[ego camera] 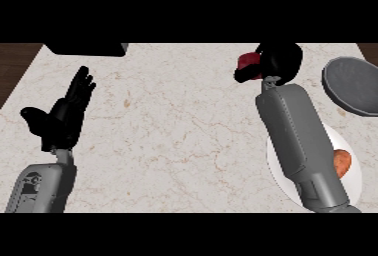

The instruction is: Pick the pear from the plate and place it in the pan

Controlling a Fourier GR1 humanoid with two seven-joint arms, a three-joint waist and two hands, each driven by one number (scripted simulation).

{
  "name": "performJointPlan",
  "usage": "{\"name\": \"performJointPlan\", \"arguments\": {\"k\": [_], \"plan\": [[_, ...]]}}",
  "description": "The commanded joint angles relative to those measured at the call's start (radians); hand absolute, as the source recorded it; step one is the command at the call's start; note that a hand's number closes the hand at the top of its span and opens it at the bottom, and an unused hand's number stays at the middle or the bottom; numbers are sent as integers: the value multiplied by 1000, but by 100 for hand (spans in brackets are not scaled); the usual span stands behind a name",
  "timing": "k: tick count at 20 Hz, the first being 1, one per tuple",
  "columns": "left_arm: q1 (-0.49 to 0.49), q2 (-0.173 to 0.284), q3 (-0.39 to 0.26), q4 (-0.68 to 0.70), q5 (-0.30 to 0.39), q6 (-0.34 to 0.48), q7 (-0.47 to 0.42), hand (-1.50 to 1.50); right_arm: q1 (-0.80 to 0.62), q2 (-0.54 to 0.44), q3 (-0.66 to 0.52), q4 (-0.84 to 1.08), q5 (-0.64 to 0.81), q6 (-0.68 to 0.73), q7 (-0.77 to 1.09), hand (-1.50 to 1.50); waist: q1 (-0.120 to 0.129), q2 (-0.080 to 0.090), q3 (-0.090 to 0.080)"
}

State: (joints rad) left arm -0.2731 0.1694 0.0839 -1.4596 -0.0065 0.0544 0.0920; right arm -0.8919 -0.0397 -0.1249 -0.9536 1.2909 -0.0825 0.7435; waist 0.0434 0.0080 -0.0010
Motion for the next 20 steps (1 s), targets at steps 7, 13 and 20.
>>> {"name": "performJointPlan", "arguments": {"k": [7,13,20], "plan": [[13,27,31,25,11,-21,-24,0,-123,-115,-139,120,-23,-293,11,150,-25,-1,1],[25,4,19,29,11,-19,-40,0,-61,-265,-284,198,-194,-409,-202,150,-25,2,2],[63,-18,-9,-40,-26,16,-30,0,-18,-437,-349,412,-227,-462,-363,150,-15,3,3]]}}
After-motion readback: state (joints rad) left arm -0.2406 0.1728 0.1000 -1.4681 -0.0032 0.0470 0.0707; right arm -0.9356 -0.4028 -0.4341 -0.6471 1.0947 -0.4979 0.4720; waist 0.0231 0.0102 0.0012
